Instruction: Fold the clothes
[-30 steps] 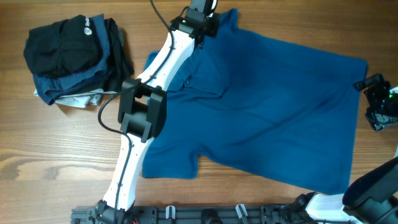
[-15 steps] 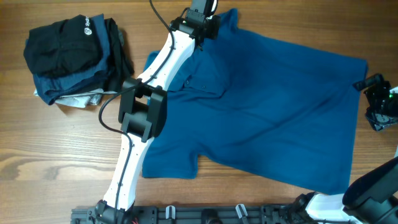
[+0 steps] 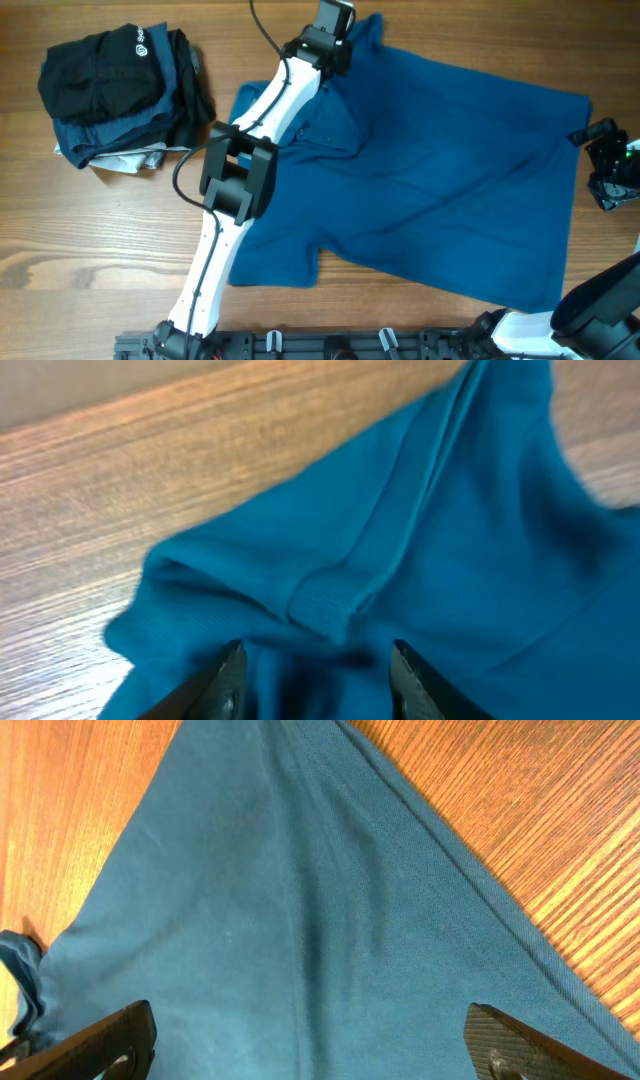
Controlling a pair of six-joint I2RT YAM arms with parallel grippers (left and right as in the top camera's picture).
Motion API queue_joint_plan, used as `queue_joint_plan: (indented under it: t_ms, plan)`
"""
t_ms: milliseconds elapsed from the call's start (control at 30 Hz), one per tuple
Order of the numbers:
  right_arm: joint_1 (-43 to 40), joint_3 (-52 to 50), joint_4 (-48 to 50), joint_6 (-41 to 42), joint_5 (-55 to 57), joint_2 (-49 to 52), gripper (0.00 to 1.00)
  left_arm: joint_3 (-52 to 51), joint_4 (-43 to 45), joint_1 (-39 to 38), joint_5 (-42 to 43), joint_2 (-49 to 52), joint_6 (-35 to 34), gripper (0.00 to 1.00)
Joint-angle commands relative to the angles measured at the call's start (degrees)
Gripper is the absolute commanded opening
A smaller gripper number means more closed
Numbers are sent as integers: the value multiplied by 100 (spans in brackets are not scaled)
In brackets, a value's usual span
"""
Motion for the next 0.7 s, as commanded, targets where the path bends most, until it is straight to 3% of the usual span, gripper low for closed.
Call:
queue_joint_plan:
  t_ms: [0,300,667]
  plan:
    - [13,79,17,-35,-87,-107,100,-7,201,-50,-610,85,170,47]
    - [13,79,17,-35,-87,-107,100,-4,804,-52,-970,85,170,46]
    - [13,79,17,-35,-85,-107,100,-4,789,-72,-953,83,179,46]
